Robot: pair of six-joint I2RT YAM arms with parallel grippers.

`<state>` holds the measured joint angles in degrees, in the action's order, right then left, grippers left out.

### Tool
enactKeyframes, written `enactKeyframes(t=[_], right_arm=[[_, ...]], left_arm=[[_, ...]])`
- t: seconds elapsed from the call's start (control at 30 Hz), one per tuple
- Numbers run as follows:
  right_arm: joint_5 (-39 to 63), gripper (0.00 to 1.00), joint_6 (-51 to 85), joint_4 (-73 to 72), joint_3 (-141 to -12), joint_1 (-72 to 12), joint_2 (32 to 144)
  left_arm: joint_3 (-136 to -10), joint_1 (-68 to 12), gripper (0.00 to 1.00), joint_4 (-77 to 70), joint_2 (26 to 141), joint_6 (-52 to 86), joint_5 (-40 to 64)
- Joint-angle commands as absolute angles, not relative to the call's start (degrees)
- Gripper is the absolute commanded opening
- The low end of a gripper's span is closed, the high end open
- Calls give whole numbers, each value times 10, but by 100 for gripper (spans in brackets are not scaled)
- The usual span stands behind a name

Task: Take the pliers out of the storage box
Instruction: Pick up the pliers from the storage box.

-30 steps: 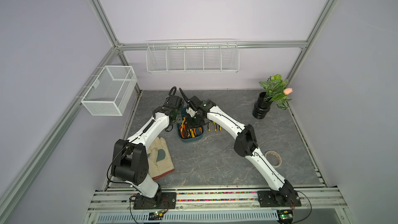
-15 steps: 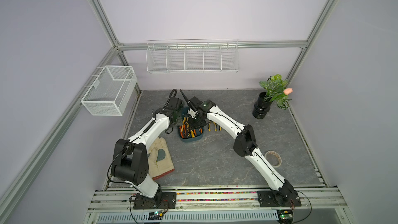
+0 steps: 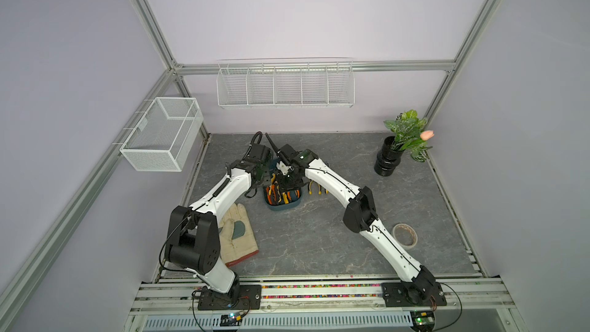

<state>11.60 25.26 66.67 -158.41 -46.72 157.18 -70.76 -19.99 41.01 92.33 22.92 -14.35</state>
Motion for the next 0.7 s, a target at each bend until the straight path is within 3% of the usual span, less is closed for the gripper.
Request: enactKeyframes(t=[0.0, 0.23, 0.67], right_arm=[[112, 22, 255, 695, -1587, -470, 1599], [93, 11, 245, 682, -1589, -470, 1580], [28, 10, 221, 682, -1588, -452, 1511]], left_arm=[[-704, -198, 55, 408, 916, 239, -139], [-704, -198, 55, 408, 916, 238, -138], [-684, -209, 55, 397, 911, 270, -67]])
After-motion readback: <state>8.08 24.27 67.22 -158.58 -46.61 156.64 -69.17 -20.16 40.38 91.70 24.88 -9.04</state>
